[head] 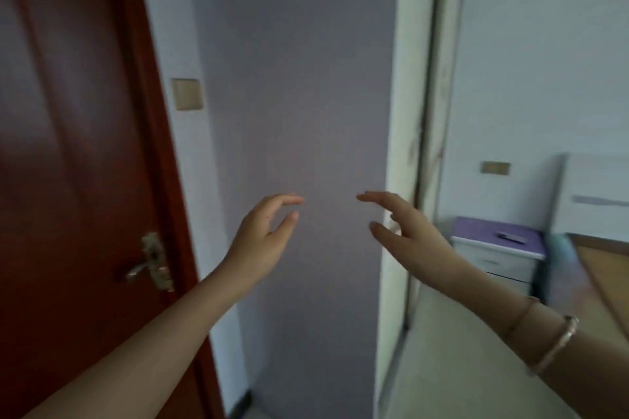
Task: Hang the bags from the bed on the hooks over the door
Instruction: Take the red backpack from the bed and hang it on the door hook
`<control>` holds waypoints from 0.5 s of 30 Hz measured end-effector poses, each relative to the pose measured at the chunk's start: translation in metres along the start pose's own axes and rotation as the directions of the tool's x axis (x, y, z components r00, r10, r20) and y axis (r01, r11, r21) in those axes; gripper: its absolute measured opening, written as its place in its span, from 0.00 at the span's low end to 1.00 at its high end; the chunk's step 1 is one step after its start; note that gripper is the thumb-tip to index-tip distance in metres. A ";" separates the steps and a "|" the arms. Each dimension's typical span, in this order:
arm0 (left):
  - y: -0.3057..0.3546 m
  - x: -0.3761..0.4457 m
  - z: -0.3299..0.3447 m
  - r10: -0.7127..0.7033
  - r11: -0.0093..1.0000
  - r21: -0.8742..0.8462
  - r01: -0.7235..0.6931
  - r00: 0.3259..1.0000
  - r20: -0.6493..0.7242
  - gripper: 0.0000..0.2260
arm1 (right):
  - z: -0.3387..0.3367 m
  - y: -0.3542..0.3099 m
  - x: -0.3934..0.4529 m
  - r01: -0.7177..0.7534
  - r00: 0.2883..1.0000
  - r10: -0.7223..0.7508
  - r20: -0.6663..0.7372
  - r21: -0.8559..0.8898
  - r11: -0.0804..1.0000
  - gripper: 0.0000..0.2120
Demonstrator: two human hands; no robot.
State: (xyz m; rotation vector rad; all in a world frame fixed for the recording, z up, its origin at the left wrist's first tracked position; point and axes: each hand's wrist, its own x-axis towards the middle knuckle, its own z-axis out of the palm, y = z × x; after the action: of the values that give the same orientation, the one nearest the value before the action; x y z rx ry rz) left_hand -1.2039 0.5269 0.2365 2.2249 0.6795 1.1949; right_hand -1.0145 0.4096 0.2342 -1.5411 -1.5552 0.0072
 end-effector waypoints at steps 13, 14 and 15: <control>0.139 0.035 0.356 0.202 0.925 -0.377 -0.038 0.891 0.406 0.10 | -0.243 0.186 -0.156 -0.461 0.865 0.404 -0.297 -0.156 0.874 0.19; 0.145 0.037 0.373 0.213 0.922 -0.385 -0.036 0.878 0.428 0.10 | -0.253 0.196 -0.165 -0.486 0.848 0.420 -0.324 -0.160 0.859 0.19; 0.153 0.039 0.394 0.226 0.920 -0.391 -0.037 0.864 0.450 0.10 | -0.264 0.206 -0.176 -0.520 0.824 0.444 -0.351 -0.162 0.838 0.19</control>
State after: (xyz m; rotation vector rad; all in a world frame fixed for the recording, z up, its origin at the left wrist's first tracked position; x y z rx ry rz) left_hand -0.8197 0.3578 0.1714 2.1359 0.0796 0.6886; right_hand -0.7337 0.1644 0.1674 -2.0063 -0.9131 -0.1362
